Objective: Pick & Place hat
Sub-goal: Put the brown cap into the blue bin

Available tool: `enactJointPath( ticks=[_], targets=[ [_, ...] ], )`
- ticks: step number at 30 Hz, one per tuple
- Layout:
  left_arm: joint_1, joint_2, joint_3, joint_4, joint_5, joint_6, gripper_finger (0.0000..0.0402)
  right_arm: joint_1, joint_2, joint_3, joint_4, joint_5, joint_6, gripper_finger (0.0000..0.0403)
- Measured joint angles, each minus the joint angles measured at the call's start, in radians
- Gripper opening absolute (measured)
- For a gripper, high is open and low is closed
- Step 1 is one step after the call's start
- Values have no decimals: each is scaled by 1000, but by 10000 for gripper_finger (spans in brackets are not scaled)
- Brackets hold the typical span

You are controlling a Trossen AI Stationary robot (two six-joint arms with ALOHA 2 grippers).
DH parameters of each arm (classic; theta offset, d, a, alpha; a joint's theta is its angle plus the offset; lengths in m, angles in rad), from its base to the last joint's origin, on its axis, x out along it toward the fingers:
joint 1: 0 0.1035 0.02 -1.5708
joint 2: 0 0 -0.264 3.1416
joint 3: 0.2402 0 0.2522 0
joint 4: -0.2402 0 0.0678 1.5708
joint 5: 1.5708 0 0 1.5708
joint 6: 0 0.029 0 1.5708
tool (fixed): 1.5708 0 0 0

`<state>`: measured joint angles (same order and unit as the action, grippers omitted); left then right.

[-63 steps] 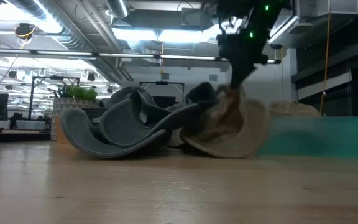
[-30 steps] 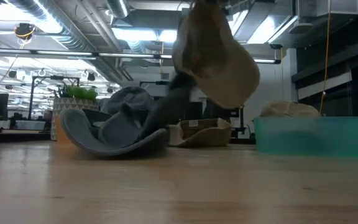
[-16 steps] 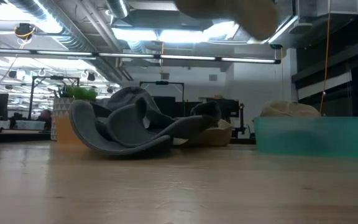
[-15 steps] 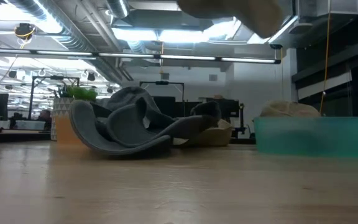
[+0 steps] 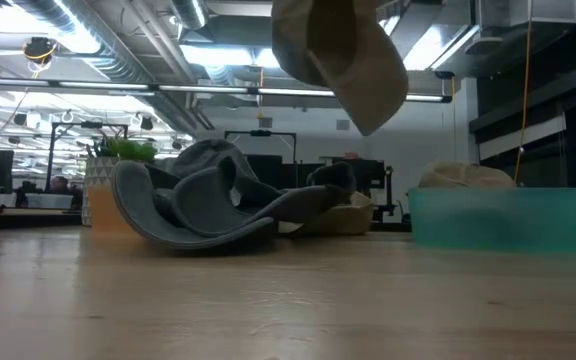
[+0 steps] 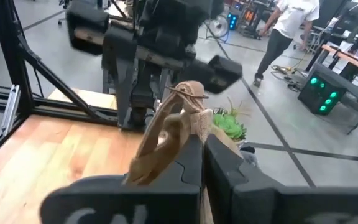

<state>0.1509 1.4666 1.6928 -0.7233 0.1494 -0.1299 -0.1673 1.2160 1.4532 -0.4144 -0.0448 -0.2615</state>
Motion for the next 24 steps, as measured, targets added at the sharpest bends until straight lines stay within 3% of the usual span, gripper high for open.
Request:
enactJointPath(
  ticks=[8, 14, 19, 24],
  targets=[
    [2, 34, 0, 9, 0, 17, 196, 0, 7, 0, -11, 0, 19, 6],
    [1, -16, 0, 9, -5, 24, 196, 0, 7, 0, -30, 0, 26, 6],
    [1, -64, 0, 4, -82, 56, 196, 0, 7, 0, -33, 0, 45, 6],
    [1, -71, 1, -11, -69, 65, 196, 0, 7, 0, -33, 0, 47, 6]
  ],
)
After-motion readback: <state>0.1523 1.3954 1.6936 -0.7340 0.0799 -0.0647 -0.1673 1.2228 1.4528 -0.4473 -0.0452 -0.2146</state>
